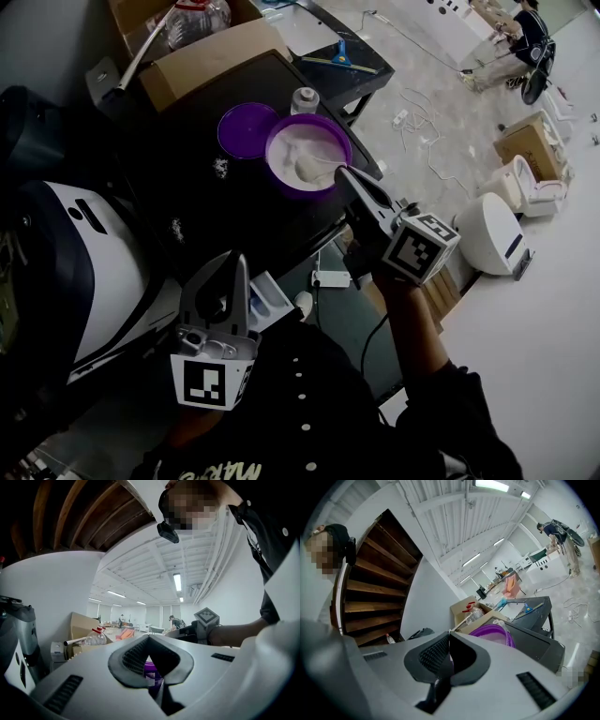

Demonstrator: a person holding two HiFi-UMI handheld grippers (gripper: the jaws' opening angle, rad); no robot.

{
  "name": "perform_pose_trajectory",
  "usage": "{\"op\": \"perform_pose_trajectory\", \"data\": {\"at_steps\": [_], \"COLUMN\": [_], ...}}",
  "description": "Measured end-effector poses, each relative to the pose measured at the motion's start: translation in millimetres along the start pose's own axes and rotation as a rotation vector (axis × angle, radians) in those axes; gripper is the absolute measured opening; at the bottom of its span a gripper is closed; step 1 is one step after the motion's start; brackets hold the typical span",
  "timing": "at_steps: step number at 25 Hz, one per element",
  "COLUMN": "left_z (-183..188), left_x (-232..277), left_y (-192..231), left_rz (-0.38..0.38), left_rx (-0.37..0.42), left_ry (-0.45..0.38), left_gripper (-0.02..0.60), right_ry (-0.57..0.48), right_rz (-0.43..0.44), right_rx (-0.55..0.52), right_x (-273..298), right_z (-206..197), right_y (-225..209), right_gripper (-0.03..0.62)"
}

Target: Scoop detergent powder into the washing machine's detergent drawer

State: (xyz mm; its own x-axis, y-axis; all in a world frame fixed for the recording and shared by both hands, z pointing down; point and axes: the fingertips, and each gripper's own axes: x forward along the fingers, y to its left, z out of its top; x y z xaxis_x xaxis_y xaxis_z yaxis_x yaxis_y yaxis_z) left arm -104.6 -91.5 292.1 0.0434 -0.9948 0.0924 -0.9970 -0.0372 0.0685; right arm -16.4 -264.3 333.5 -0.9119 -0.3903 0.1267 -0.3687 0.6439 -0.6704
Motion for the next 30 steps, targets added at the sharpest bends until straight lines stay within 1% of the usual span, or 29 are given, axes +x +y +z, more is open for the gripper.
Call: {"op": "perform_pose_trajectory", "data": {"at_steps": [3, 4, 9, 15, 22, 30], "left_z": [11.0, 13.2, 21.1, 31.8, 32.6, 20.3], "left_x": [-4.7, -7.4, -26.4, -55.4, -86.0, -111.2], "left_y": [3.4, 5.0, 18.0, 41.6, 60.7, 75.1], "left_rz": [0.008, 0.012, 0.057, 0.144, 0.230, 0.309], "left_rx": [0.040, 0.046, 0.058, 0.074, 0.078, 0.080], "left_ry": [-0.057, -0.065, -0.079, -0.106, -0.109, -0.084], "left_gripper": [0.009, 0.009, 0.009, 0.009, 0.009, 0.009], "right_ry": [0.002, 0.005, 0.049, 0.123, 0.225, 0.345], "right_rz": [0.027, 0.038, 0.107, 0.177, 0.221, 0.261], "right_rx": [-0.003, -0.005, -0.005, 0.004, 0.018, 0.026], "right_x": [-6.6, -8.6, -15.3, -19.4, -22.4, -22.2], "right_z": [-2.3, -3.8, -21.0, -53.1, -96.3, -141.2], "right_y": [17.2, 24.5, 64.0, 99.9, 121.5, 131.6], "right_gripper": [0.031, 0.031, 0.031, 0.031, 0.031, 0.031]}}
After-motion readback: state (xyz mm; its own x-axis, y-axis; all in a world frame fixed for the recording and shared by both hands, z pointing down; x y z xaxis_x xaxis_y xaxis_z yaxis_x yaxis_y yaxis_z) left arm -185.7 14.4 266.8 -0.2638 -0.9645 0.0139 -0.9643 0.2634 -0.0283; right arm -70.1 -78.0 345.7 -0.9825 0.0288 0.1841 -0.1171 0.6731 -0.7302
